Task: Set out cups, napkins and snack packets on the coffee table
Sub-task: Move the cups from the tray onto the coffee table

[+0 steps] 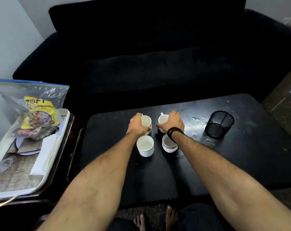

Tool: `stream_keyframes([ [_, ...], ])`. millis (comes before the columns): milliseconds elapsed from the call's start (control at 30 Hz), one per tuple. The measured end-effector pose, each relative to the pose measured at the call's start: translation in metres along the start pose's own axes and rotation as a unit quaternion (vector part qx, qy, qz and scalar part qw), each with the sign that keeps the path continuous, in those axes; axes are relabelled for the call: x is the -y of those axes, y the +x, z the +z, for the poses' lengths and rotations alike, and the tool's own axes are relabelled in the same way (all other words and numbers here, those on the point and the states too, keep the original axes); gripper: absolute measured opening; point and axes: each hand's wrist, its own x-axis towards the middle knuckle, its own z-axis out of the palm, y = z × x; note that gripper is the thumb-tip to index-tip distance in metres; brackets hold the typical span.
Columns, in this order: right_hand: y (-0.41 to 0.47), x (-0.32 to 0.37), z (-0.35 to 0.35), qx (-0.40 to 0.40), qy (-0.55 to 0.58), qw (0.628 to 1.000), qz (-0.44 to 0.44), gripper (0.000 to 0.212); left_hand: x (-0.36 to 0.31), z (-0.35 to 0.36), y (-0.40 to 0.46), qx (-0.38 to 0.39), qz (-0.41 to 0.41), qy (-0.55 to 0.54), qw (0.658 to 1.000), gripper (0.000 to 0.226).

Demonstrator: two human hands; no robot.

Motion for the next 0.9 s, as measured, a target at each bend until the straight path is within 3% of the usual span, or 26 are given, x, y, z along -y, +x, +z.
stream_keyframes([
  [433, -0.005, 0.005, -0.005, -0.009, -0.045, 0.999, -0.007, 0.092, 0.012, -0.010, -0.008, 0.000, 0.025, -0.001, 1.000, 0.098],
  [700, -0.027, 0.048, -0.042, -0.071, -0.033, 0.991, -0.107, 0.064, 0.046, -0.075, -0.039, -0.080, 0.003, 0.038, 0.996, 0.081],
  [900, -0.073, 0.121, -0.033, -0.020, -0.054, 0.975, -0.214, 0.064, 0.096, -0.145, -0.096, -0.105, -0.018, 0.067, 0.992, 0.079],
])
